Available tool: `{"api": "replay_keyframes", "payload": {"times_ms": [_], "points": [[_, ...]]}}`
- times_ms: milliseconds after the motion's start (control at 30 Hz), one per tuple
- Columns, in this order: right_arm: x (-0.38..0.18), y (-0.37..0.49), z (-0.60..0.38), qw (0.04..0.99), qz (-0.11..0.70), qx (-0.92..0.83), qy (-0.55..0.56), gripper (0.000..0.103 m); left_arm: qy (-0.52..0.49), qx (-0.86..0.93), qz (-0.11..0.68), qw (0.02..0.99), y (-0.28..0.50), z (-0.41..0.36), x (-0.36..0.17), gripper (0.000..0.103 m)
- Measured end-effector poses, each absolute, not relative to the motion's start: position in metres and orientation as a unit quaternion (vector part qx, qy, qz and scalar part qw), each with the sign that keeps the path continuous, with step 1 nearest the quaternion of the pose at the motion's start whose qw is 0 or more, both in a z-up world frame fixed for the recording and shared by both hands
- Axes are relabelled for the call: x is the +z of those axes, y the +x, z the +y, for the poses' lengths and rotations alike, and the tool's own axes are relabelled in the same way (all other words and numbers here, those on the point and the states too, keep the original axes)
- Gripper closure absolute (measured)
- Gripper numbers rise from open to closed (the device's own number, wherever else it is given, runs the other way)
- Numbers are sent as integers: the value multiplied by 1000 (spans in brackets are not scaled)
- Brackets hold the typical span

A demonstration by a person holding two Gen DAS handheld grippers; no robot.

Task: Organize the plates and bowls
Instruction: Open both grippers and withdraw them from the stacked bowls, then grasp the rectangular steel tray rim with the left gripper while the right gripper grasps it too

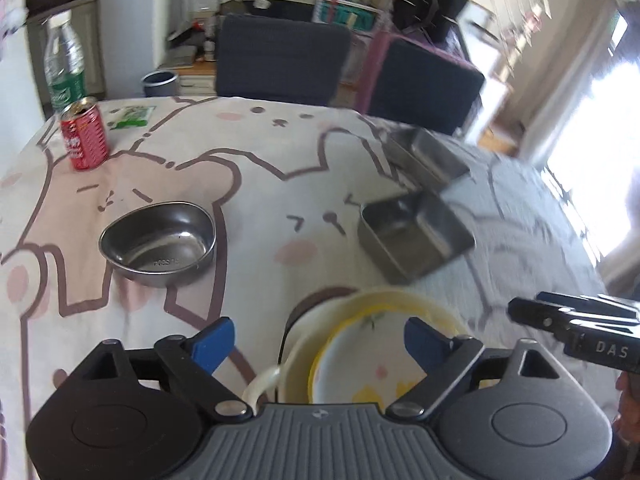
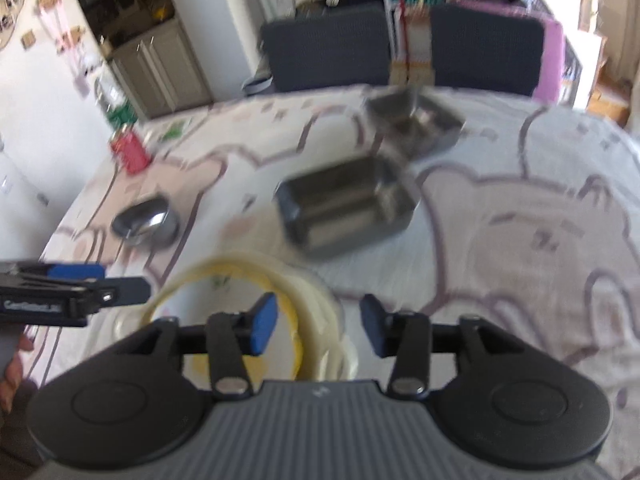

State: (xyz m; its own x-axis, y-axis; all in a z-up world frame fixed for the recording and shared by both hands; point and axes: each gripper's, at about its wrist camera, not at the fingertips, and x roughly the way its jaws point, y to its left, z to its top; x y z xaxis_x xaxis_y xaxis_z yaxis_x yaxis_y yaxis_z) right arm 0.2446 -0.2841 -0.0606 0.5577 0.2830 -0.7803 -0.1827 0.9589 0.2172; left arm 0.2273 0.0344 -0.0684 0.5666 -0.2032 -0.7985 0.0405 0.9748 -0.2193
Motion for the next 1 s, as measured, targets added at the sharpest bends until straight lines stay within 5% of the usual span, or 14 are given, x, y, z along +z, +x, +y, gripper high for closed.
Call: {"api": "replay_keyframes", "payload": {"times_ms": [233,400,500,567,667,867,1000], "points": [[-59,276,-311,926,361,97,59,13,-139,-48,450,881,262,19,-78,0],[-75,311,-322,927,358,82,73,10,-182,-48,453,871,293,1,-94,0],[-87,329,-323,925,367,84,61,11,-195,-60,465,862,308,-9,-105,17],[-96,341,-322,922,373,96,44,21,-208,-61,479,851,318,-12,-115,38],[-109,359,-319,912,392,111,47,42,-240,-62,495,833,329,-11,-130,55],[-127,381,-307,902,410,132,45,61,-248,-65,507,823,342,-9,-146,81],[-134,390,-301,897,425,119,30,91,-256,-77,508,819,346,-9,-148,94]]}}
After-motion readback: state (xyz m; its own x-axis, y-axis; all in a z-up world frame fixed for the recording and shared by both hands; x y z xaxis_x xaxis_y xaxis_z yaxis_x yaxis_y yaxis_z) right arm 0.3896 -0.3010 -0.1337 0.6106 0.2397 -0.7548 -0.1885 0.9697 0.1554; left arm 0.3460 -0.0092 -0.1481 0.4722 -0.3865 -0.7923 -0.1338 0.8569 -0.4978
